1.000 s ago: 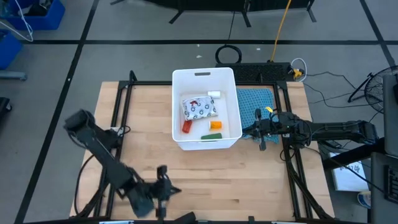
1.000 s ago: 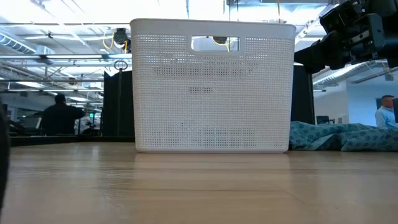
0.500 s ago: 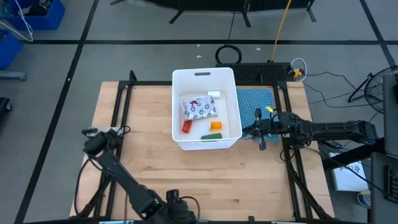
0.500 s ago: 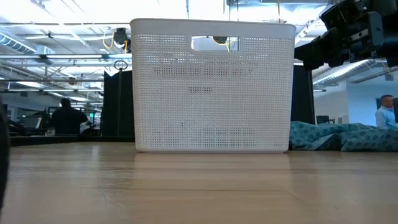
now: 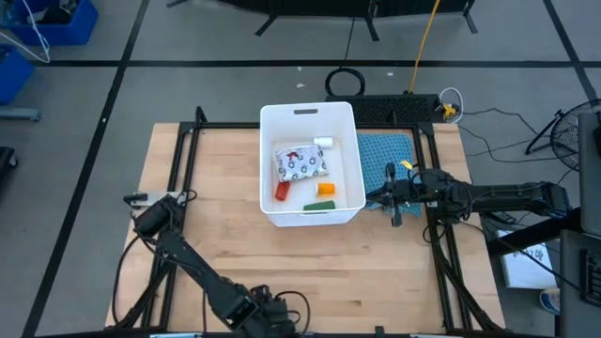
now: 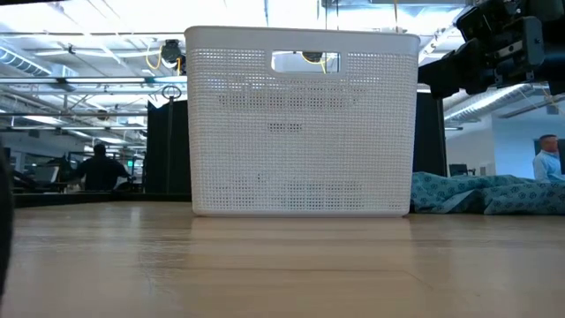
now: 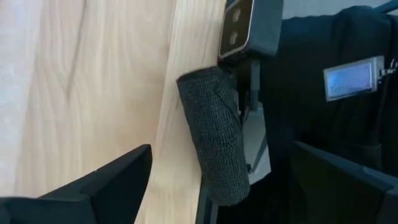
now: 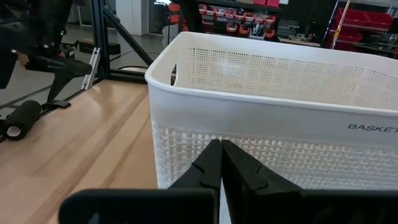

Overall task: Pick & place medical supplies in basket/bin
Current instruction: Put the black bandage into the white bin

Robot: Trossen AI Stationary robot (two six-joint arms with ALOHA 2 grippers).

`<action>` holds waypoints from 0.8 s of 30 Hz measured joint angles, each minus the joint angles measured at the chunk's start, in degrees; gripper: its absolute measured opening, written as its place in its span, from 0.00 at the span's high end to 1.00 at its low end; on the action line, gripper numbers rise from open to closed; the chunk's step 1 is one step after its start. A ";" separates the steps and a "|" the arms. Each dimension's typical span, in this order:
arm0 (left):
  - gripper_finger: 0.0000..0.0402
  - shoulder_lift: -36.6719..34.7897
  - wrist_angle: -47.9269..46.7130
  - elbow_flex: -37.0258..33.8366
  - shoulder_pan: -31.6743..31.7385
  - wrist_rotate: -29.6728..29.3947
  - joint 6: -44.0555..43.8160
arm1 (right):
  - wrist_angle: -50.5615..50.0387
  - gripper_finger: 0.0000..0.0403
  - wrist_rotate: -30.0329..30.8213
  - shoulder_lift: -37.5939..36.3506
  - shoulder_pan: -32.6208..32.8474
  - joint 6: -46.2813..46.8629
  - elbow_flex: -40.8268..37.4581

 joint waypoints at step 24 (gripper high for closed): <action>0.24 7.80 0.32 -0.11 5.30 14.74 7.08 | -0.30 1.00 0.15 1.84 -0.02 -0.09 0.00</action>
